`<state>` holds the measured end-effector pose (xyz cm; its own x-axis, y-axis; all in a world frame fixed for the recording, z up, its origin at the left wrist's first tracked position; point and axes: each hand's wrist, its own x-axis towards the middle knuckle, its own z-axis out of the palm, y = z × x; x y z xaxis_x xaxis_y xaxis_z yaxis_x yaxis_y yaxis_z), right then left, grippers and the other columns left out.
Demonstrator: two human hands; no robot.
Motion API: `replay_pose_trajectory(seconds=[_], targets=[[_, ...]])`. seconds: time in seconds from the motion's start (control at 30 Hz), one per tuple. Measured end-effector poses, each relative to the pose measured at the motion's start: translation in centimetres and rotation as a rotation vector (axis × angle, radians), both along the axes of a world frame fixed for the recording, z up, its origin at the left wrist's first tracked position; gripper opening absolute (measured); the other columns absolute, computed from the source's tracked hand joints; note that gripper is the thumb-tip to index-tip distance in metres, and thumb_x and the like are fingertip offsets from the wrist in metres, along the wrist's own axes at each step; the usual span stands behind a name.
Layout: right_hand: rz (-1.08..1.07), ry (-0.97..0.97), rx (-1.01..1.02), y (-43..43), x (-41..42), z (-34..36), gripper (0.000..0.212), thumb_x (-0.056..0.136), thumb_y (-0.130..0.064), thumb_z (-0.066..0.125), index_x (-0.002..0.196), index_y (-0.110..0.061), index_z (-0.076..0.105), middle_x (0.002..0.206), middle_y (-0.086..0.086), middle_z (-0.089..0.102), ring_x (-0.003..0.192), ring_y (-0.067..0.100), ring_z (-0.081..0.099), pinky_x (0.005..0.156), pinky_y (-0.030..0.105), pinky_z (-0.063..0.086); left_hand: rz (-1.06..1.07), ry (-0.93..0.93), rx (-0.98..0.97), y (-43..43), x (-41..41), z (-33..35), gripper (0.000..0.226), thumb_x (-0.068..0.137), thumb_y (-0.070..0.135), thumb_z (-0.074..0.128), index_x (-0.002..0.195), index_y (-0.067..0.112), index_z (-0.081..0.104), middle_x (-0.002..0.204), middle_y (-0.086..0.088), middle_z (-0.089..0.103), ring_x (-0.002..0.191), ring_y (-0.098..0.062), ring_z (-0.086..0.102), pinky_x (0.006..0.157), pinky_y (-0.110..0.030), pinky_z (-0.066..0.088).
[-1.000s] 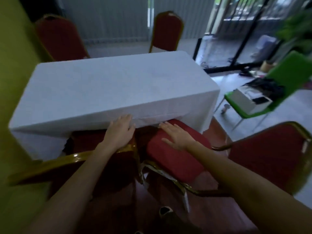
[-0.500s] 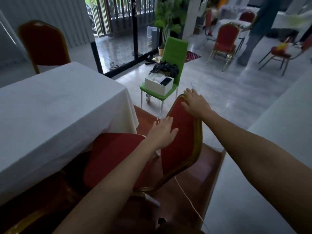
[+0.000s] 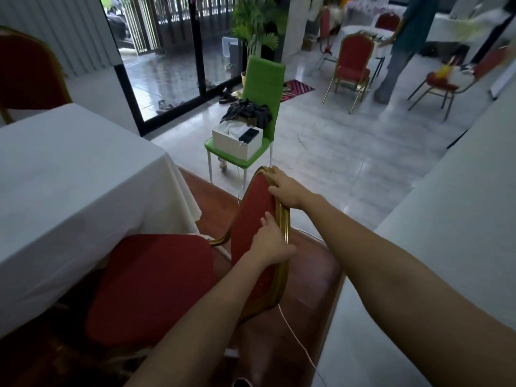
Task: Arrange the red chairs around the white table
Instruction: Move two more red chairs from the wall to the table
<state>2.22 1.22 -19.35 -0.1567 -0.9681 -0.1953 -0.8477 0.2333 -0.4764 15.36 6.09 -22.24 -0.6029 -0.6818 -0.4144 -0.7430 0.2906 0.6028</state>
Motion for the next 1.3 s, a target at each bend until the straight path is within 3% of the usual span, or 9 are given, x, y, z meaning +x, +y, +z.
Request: replay_pose_trajectory(seconds=[0.13,0.47,0.57,0.63,0.73,0.87,1.0,1.2,1.3], targets=[[0.133,0.103,0.013,-0.6,-0.9,-0.2,0.046,0.095,-0.010,0.038,0.139,-0.008,0.049,0.161,0.007,0.017,0.144,0.026,0.021,0.113,0.040,0.025,-0.008,-0.008,-0.039,-0.4,0.3,-0.1,0.112,0.074,0.036,0.066,0.152,0.004,-0.007,0.155,-0.022,0.027,0.131,-0.037,0.046,0.104,-0.042,0.042],[0.283,0.124,-0.036,-2.7,6.4,-1.2,0.059,0.076,-0.037,0.028,0.113,-0.024,0.072,0.146,-0.005,0.049,0.136,0.023,0.036,0.104,0.039,0.031,0.022,0.067,0.004,-2.8,10.9,-0.3,0.111,0.064,0.036,0.069,0.154,0.023,0.005,0.117,-0.011,0.065,0.106,-0.031,0.063,0.093,-0.042,0.052],[0.252,0.036,-0.087,-1.8,5.6,-2.3,0.051,0.077,-0.043,0.035,0.099,-0.024,0.077,0.125,-0.003,0.067,0.129,0.022,0.048,0.090,0.028,0.034,-0.062,0.075,0.048,-2.7,12.7,-0.2,0.103,0.067,0.029,0.073,0.152,0.031,0.015,0.104,-0.002,0.065,0.094,-0.023,0.066,0.084,-0.034,0.055],[0.291,-0.014,-0.134,-1.4,6.5,-2.8,0.043,0.077,-0.047,0.038,0.086,-0.029,0.077,0.102,0.000,0.074,0.102,0.021,0.063,0.079,0.025,0.030,-0.054,0.100,0.095,-2.5,14.6,0.4,0.100,0.070,0.021,0.073,0.152,0.033,0.017,0.093,0.003,0.064,0.081,-0.015,0.067,0.071,-0.026,0.055],[0.342,0.024,-0.168,-1.3,11.5,-2.9,0.051,0.075,-0.057,0.030,0.082,-0.036,0.076,0.084,-0.002,0.075,0.074,0.012,0.060,0.075,0.031,0.028,0.007,0.096,0.073,-1.8,19.3,1.0,0.087,0.075,0.013,0.069,0.148,0.025,0.024,0.077,0.011,0.053,0.066,-0.003,0.055,0.058,-0.017,0.042],[0.371,0.076,-0.279,0.1,16.7,-3.6,0.061,0.073,-0.056,0.020,0.079,-0.037,0.077,0.074,-0.002,0.074,0.056,0.007,0.049,0.067,0.029,0.036,0.101,0.066,0.101,-0.5,24.8,1.0,0.071,0.073,0.005,0.066,0.134,0.023,0.036,0.082,0.005,0.055,0.069,-0.011,0.057,0.059,-0.023,0.044],[0.409,0.204,-0.291,-0.1,21.5,-4.6,0.064,0.074,-0.058,0.016,0.081,-0.036,0.077,0.076,-0.001,0.073,0.064,0.014,0.059,0.052,0.026,0.028,0.181,0.030,0.081,0.0,29.4,0.9,0.070,0.064,0.001,0.066,0.122,0.032,0.041,0.082,0.006,0.052,0.070,-0.011,0.051,0.056,-0.028,0.037],[0.363,0.057,-0.345,0.5,27.0,-3.5,0.060,0.069,-0.059,0.022,0.085,-0.038,0.076,0.066,-0.009,0.061,0.067,0.011,0.054,0.061,0.030,0.041,0.293,-0.046,-0.088,0.6,34.3,0.8,0.066,0.074,0.006,0.061,0.133,0.031,0.046,0.072,0.008,0.053,0.060,-0.010,0.050,0.052,-0.026,0.035],[0.335,0.035,-0.298,-0.4,27.0,-3.1,0.060,0.066,-0.059,0.023,0.084,-0.038,0.076,0.069,-0.004,0.066,0.074,0.017,0.059,0.067,0.035,0.048,0.299,-0.043,-0.117,0.4,34.2,0.8,0.066,0.078,0.008,0.059,0.138,0.032,0.044,0.083,0.004,0.056,0.067,-0.015,0.052,0.053,-0.024,0.034]])
